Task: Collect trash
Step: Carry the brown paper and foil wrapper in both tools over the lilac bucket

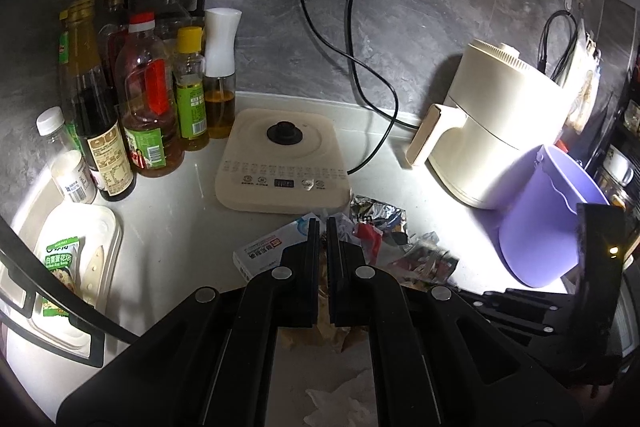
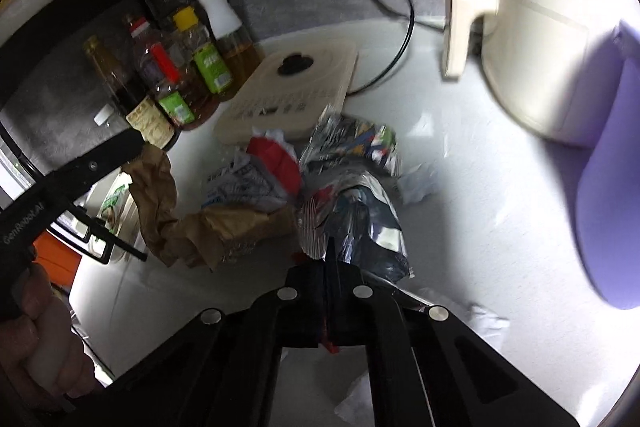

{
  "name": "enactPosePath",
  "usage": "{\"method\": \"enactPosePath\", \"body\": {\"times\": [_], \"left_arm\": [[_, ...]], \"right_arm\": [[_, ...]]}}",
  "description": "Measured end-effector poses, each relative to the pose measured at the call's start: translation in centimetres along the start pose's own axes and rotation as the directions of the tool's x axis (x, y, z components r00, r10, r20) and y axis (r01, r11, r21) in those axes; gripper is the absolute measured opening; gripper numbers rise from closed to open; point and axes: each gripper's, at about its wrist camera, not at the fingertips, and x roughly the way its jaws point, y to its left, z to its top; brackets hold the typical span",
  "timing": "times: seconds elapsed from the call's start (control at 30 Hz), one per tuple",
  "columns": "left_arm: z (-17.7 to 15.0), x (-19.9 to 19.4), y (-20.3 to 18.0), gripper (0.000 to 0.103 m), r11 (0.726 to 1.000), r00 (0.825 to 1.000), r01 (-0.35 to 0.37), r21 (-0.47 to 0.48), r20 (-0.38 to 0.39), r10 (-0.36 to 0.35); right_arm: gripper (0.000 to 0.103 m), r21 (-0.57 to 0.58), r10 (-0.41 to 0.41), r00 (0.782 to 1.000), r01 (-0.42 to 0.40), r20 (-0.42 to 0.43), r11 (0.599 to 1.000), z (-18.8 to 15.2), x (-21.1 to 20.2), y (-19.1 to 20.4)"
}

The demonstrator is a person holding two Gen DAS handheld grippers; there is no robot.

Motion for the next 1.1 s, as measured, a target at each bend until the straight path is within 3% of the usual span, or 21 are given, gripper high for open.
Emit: {"method": "enactPosePath", "body": {"times": [0.73,1.1], "left_arm": [[-0.2,-3.6,-4.9,0.004,0.996,0.995,0.061,0.072,0.068,-0.066],[1.4,-5.5,-8.7,0.004,0.987,0.986,0.083,0.136,0.133,-0.101]], "right_arm": [[0.001,0.021,-0.062,0.974,0.059,0.218,0.998,-1.5,-10.4,-0.5],[0.001,0.057,-0.109,0.926,0.095,0.361,0.994,-1.7,-16.6,-1.9]]}}
